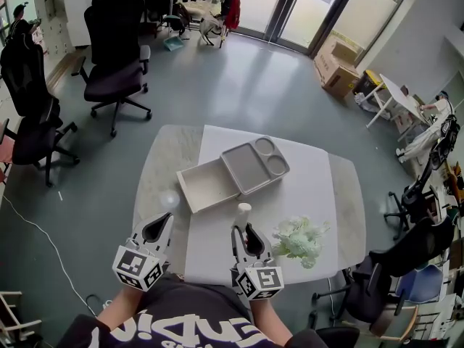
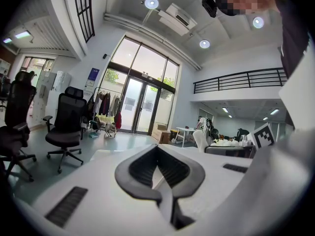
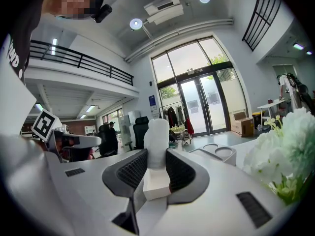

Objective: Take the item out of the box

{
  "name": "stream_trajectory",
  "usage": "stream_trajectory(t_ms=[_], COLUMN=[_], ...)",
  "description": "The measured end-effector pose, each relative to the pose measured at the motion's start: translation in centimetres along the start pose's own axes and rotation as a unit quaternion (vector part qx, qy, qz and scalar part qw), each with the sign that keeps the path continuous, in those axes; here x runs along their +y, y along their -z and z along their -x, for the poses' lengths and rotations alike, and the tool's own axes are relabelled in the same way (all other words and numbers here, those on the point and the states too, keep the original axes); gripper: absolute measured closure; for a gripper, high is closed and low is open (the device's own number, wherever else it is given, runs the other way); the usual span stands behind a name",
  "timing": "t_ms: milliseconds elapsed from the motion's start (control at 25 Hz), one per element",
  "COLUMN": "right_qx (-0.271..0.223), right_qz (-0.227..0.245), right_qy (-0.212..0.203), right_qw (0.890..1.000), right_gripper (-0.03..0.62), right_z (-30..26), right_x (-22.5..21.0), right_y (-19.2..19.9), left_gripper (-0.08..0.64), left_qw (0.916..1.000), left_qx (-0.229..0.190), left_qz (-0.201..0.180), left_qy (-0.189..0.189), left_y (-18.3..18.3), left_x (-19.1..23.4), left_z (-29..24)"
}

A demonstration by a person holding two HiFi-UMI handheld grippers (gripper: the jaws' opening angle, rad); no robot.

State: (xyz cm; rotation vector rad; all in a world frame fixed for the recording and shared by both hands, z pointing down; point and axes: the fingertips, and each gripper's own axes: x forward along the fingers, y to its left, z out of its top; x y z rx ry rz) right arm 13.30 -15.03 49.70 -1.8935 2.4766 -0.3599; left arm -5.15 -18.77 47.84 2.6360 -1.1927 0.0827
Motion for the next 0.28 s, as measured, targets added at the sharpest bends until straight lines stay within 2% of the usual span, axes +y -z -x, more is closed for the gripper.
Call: stream_trajectory(t_ms=[280], right_qx=[0.001], right_qz=[-0.001], right_qy=[-0.001], right_qw=[1.0], right_gripper=[0.453], right_z=[-0.28], right_x=[-0.1], right_y=[-0.02], left_gripper=[0.551], left_qw=[1.0], left_qx=[0.002], left_qz=[0.002], left_qy=[0.002], left_y=[0.04], left_x=[0.04], left_z=[-0.31])
